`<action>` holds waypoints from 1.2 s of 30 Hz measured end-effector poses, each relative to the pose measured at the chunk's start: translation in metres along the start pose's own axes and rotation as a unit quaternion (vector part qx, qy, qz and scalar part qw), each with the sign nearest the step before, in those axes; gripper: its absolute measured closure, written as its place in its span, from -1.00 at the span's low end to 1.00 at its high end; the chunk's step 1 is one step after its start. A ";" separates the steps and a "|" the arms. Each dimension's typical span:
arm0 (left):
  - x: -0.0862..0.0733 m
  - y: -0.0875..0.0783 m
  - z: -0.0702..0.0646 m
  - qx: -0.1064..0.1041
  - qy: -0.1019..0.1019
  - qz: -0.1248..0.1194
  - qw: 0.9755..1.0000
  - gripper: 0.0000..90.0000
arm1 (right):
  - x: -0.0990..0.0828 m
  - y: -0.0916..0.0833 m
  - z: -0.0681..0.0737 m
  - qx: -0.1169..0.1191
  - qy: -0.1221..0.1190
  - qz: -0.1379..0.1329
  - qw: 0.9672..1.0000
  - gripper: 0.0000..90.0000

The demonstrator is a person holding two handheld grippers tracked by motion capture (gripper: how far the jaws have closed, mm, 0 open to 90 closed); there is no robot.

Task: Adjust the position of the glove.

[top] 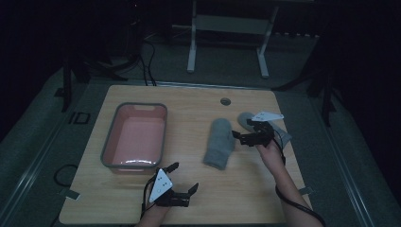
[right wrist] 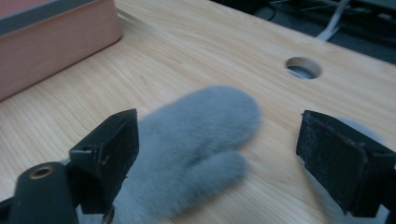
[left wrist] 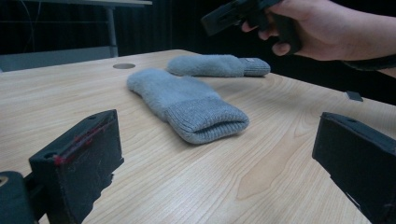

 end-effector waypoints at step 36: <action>0.000 0.000 -0.002 -0.007 -0.001 0.002 1.000 -0.96 | -0.021 0.083 0.038 0.128 -0.038 0.103 0.986 0.74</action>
Point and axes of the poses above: each handheld gripper's, and its own axes: y roughly forward along the jaws, x roughly out of its top, z roughly to its left, the point moved 10 cm from there along y, roughly forward along the jaws, and after that the axes turned 13 degrees about x, right-handed, at the moved point
